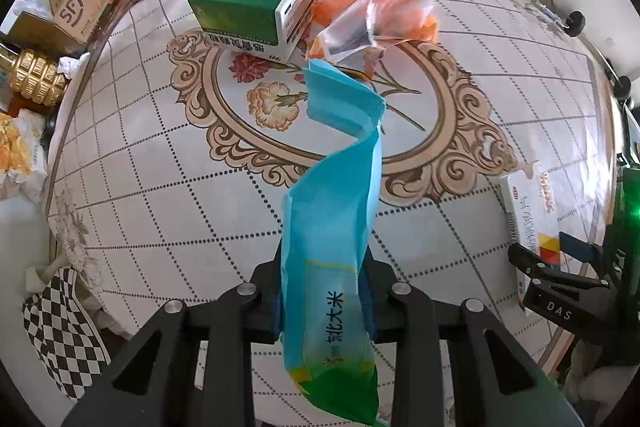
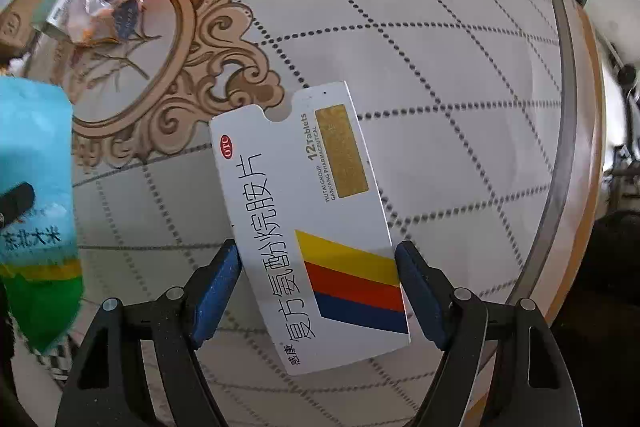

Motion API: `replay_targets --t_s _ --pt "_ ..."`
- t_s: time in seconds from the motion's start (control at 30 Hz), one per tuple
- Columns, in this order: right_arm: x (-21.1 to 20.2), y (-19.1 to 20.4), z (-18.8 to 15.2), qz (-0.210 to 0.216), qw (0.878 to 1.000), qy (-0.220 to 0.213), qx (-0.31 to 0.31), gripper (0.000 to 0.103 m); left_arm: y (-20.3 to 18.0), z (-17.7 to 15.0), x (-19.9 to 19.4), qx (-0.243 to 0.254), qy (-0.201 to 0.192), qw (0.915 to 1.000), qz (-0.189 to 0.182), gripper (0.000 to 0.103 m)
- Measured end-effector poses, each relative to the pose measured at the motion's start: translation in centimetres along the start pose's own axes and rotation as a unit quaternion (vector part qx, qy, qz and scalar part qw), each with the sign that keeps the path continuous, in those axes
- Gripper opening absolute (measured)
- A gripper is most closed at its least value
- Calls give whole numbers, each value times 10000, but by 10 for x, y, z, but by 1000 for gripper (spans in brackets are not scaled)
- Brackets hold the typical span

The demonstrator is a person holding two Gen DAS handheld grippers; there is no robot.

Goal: Collect trash
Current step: 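Carry both items over the white bin and open both tools to drop them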

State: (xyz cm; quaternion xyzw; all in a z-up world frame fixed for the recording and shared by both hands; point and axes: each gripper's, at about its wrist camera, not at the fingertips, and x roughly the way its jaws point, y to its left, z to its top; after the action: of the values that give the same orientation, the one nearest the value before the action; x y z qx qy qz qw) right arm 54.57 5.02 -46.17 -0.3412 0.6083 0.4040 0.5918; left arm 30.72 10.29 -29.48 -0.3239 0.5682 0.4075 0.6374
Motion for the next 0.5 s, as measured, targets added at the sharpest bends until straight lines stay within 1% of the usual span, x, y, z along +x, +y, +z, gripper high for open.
replay_targets --t_s 0.13,0.17,0.23,0.27,0.4,0.43,0.5 --pt "-3 3 -12 328 9994 17 124 80 1 -21 -9 4 -99 9999 -63 26" --pt "-3 6 -16 375 9992 8 126 80 10 -23 -8 5 -124 9999 -77 26" --pt "0 18 -26 413 9991 -40 85 80 14 -28 -11 40 -205 9997 -83 26" --pt "-4 24 -30 416 9991 -71 58 80 20 -28 -10 52 -237 9997 -94 26" --pt "-28 46 -51 457 9986 -254 41 80 36 -42 -27 37 -443 9988 -183 26" --pt "-40 64 -60 466 9984 -325 42 80 41 -47 -34 19 -521 9984 -214 26" --pt "-57 86 -75 492 9977 -457 62 80 52 -58 -45 -9 -657 9974 -294 26"
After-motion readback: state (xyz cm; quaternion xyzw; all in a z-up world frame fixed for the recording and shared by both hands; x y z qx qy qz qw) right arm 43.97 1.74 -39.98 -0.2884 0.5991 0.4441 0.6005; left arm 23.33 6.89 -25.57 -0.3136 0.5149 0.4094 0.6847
